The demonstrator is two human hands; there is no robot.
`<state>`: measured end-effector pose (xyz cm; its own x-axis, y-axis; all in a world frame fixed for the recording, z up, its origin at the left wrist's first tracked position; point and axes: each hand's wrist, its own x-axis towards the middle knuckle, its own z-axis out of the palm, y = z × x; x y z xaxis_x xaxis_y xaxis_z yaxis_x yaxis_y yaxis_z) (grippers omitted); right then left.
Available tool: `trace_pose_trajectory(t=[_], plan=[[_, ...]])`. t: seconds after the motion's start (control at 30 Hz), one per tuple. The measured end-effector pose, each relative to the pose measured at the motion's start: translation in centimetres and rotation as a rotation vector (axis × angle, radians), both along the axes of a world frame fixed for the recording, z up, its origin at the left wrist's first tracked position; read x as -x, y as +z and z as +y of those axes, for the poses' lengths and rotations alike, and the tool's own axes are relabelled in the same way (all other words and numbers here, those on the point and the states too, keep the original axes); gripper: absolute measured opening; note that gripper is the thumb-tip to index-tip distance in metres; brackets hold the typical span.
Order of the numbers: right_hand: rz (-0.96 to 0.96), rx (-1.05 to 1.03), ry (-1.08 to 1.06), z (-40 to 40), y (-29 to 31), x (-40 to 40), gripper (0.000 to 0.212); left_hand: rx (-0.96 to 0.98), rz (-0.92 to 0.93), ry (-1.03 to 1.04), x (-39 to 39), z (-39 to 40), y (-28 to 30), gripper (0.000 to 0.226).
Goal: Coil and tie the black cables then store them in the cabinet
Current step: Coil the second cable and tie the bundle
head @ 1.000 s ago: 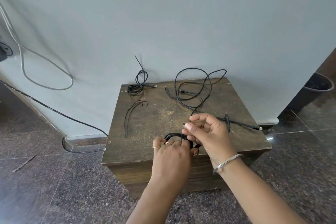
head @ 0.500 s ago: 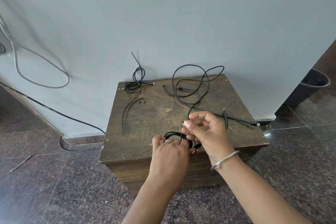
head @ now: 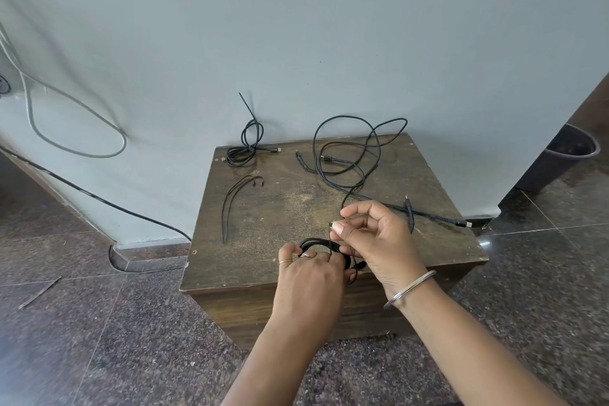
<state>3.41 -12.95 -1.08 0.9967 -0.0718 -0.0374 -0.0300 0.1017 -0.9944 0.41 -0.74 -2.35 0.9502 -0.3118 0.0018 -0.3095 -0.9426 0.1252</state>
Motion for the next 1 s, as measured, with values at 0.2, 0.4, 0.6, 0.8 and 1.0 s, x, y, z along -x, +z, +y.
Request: trace_pose_trajectory(t=[0.2, 0.4, 0.6, 0.8, 1.0], plan=[[-0.034, 0.302, 0.116, -0.5, -0.1, 0.1, 0.017, 0.006, -0.008, 0.013, -0.1, 0.1, 0.2, 0.034], [0.043, 0.352, 0.254, -0.9, 0.1, 0.1, 0.022, -0.006, 0.003, -0.012, -0.1, 0.3, 0.1, 0.035], [0.1, 0.259, 0.292, -1.0, 0.1, 0.2, 0.01, 0.027, 0.009, -0.024, -0.1, 0.2, 0.3, 0.036], [0.075, 0.1, 0.177, -0.9, 0.3, 0.1, 0.006, 0.241, -0.109, -0.012, 0.5, -0.1, 1.3, 0.029], [0.125, -0.086, 0.115, -0.5, 0.2, 0.0, 0.007, 0.381, -0.221, -0.026, 0.4, 0.3, 1.9, 0.035]])
